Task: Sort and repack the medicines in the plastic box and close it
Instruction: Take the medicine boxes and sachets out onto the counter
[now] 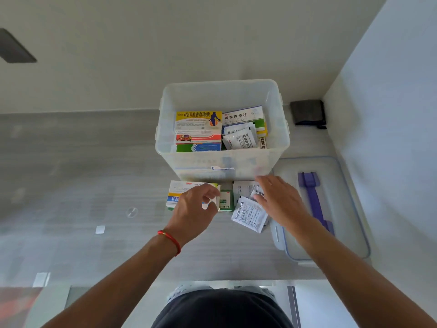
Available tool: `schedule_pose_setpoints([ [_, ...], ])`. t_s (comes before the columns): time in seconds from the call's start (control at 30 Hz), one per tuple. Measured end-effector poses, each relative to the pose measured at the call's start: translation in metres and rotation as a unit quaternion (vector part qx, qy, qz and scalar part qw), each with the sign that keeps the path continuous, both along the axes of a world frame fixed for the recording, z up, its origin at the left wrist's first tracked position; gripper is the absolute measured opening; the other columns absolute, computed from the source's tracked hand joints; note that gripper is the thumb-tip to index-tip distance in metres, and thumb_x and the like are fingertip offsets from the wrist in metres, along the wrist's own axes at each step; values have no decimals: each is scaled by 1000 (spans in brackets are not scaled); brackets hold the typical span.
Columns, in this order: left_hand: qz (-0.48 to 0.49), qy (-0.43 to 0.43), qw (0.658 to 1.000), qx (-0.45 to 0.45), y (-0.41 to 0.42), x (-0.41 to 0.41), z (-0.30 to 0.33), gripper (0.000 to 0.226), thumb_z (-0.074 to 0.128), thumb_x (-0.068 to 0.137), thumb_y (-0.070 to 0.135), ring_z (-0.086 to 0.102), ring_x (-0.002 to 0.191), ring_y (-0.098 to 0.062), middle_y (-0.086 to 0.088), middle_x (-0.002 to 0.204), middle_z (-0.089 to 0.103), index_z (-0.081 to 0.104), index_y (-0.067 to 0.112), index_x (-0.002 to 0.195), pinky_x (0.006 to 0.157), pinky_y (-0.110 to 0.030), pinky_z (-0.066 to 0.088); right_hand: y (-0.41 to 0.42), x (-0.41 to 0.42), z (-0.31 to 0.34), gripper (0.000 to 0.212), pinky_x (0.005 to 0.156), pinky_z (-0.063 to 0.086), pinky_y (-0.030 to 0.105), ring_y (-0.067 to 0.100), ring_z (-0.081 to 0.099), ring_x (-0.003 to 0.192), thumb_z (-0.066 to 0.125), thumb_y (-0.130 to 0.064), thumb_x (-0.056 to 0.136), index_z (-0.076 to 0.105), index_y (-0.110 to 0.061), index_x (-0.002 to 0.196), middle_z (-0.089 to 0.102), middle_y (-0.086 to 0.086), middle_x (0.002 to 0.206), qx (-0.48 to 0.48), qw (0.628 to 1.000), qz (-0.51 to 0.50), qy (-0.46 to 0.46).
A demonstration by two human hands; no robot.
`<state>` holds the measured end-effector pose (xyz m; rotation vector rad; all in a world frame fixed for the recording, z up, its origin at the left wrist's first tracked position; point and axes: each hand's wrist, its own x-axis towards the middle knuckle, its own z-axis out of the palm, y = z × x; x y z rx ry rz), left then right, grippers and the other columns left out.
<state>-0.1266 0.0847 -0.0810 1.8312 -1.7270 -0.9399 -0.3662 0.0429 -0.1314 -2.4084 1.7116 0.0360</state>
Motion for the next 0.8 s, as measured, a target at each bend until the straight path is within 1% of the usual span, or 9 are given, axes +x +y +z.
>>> schedule_pose_setpoints([
  [0.07,2,19,995,-100,0,-1,22,26,63,80,-5,67,81,-6,7,93,73,73,13,96,69,-16,56,10,6,27,22,76,56,32,17,68,97,57,-31,100,64,-19,116,68,-2,108,-75,993,49,-74],
  [0.13,-2,24,977,-210,-11,2,46,22,61,82,-6,67,77,-6,6,90,73,72,11,92,67,-15,56,2,12,62,10,61,55,28,13,68,76,64,-24,94,68,-19,103,71,-6,91,-167,955,58,-238],
  [0.23,2,-33,947,-320,-50,8,66,19,57,83,-3,63,74,-8,1,89,72,71,9,88,70,-17,53,-53,24,104,7,61,55,27,9,65,68,63,-24,94,67,-22,99,70,-9,85,-200,917,38,-343],
  [0.3,4,-96,947,-306,-84,12,66,19,56,82,-2,61,83,-13,-2,91,72,72,8,88,77,-23,51,-106,31,109,14,71,58,35,17,69,80,64,-22,94,69,-23,107,72,-4,92,-133,956,14,-260],
  [0.37,-8,-144,960,-242,-109,15,54,22,54,86,0,61,99,-23,-8,101,71,72,6,96,86,-32,52,-147,40,98,34,87,54,39,26,67,106,70,-24,93,66,-22,126,68,5,118,-20,994,17,-102],
  [0.43,2,-165,967,-196,-120,19,38,25,50,89,2,60,105,-27,-11,105,71,71,4,103,89,-34,51,-169,49,81,54,97,49,41,30,56,125,75,-28,90,57,-21,141,58,10,136,66,998,23,-7],
  [0.53,30,-169,965,-199,-124,23,27,27,48,87,3,61,101,-29,-13,101,71,70,1,103,82,-35,52,-177,57,60,56,92,52,43,33,55,120,78,-31,87,55,-13,135,59,13,129,77,994,21,69],
  [0.67,28,-170,967,-190,-128,22,25,27,48,87,5,61,100,-28,-13,100,71,68,1,104,77,-28,45,-177,60,58,30,76,47,36,32,62,104,66,-5,88,62,-15,117,65,11,117,66,993,27,97],
  [0.8,25,-167,967,-189,-128,23,23,27,50,87,7,61,102,-27,-12,104,71,68,3,106,82,-33,50,-168,48,90,26,81,53,41,32,65,105,62,-3,90,68,-18,111,68,11,118,24,999,6,28],
])
